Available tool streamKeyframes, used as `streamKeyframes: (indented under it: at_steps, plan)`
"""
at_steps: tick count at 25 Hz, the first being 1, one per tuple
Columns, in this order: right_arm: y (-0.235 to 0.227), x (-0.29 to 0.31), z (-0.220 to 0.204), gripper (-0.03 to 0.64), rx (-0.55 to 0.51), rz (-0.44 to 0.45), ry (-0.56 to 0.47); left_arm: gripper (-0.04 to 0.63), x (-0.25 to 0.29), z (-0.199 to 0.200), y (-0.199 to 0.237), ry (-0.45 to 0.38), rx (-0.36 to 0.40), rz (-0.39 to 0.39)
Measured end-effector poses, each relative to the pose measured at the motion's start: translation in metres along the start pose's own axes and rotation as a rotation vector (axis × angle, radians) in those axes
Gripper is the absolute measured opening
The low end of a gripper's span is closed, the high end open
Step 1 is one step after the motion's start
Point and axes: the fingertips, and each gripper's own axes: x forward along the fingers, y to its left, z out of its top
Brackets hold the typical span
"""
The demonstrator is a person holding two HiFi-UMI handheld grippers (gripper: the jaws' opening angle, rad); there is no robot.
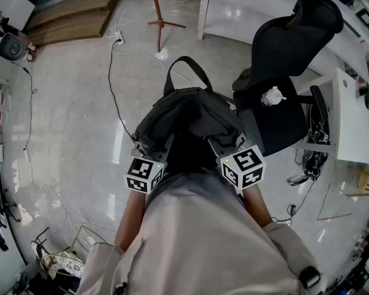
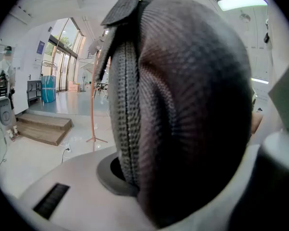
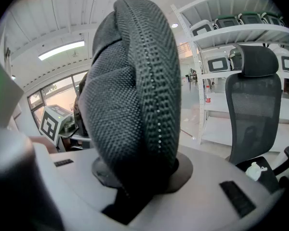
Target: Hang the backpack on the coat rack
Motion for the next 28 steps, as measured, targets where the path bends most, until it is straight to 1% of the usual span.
streamKeyframes:
  at_steps: [7, 11, 15, 21, 28]
  plan:
    - [-0.008, -0.010, 0.002, 0.101, -0.005, 0.014, -0.016, 0.114, 0.005, 0.008, -0.010, -0.005, 0.027, 0.023]
    - [-0.006, -0.009, 0.012, 0.100, -0.044, 0.031, -0.038, 0.114, 0.002, 0.017, -0.004, -0.042, 0.041, 0.043]
    - [-0.011, -0.006, 0.024, 0.106, -0.061, 0.020, -0.044, 0.114, 0.007, 0.026, 0.001, -0.066, 0.038, 0.049]
    - [-0.016, 0.010, 0.036, 0.112, -0.074, -0.002, -0.025, 0.114, 0.018, 0.032, 0.020, -0.077, 0.017, 0.054]
    - [-0.012, 0.046, 0.044, 0.111, -0.050, -0.007, 0.009, 0.114, 0.024, 0.029, 0.059, -0.053, -0.007, 0.060]
